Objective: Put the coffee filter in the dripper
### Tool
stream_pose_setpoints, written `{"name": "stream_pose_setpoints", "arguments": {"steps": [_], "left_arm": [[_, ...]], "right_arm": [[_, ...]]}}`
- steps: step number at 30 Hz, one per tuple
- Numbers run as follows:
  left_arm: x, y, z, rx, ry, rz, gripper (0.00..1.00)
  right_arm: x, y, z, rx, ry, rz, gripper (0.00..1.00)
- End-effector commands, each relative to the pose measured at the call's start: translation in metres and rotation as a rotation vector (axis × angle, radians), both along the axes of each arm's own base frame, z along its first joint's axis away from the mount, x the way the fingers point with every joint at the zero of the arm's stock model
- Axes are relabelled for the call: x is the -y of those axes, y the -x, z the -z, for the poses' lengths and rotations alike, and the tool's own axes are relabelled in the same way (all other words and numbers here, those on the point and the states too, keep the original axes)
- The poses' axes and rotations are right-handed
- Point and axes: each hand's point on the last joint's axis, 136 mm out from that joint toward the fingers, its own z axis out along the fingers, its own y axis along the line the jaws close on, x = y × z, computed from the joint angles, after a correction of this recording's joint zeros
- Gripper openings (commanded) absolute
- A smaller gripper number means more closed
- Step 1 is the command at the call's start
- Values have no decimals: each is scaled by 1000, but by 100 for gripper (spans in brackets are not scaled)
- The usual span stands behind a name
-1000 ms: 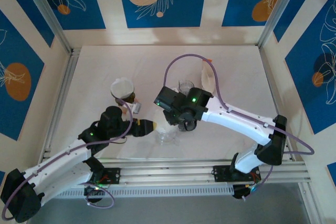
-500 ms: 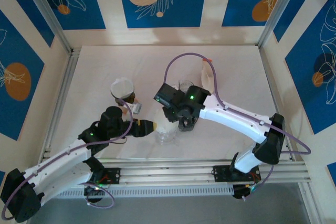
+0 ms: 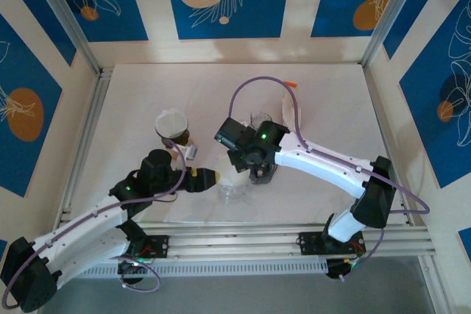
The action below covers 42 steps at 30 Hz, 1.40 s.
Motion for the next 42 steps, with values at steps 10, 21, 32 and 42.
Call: {"name": "stream_pose_setpoints", "arguments": {"steps": [10, 21, 32, 42], "left_arm": [[0, 0, 3, 5, -24, -4, 66], [0, 2, 5, -3, -16, -3, 66], [0, 2, 7, -6, -13, -2, 66], [0, 2, 9, -11, -16, -5, 66]], "right_arm": [[2, 6, 3, -16, -1, 7, 19], [0, 5, -6, -6, -44, 18, 51], [8, -3, 7, -16, -15, 57, 50], [9, 0, 8, -22, -22, 73, 51]]}}
